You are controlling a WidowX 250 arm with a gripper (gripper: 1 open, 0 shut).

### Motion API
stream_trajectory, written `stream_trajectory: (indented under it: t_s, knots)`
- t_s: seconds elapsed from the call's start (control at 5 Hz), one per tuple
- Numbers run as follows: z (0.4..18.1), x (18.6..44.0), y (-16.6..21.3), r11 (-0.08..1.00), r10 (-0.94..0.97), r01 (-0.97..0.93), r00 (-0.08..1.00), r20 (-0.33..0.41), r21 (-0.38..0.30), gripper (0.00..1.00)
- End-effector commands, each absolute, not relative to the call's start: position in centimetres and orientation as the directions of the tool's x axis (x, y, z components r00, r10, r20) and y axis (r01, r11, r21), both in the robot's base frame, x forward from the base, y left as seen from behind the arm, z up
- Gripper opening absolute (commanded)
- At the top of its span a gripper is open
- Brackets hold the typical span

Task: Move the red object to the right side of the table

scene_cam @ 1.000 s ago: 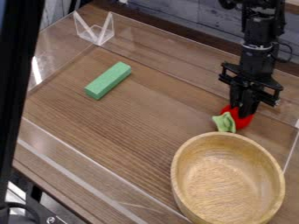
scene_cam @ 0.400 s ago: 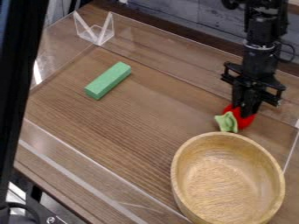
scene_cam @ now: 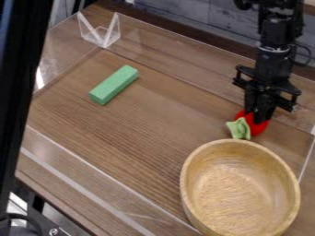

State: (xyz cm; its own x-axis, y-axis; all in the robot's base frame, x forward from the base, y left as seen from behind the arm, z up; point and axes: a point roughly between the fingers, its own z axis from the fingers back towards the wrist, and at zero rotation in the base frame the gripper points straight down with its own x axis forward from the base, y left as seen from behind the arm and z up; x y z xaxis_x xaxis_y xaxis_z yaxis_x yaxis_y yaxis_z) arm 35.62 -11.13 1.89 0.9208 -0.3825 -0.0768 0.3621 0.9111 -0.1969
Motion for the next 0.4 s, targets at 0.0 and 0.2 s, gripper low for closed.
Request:
stream_trajectory:
  t_s: [0.0,0.2]
  knots:
    - [0.33,34.61,-12.61,0.896,-0.422,0.395,0.899,-0.115,-0.202,0.0]
    - [0.29,34.52,-12.6,0.897,-0.422,0.393,0.899,-0.122,-0.203,0.0]
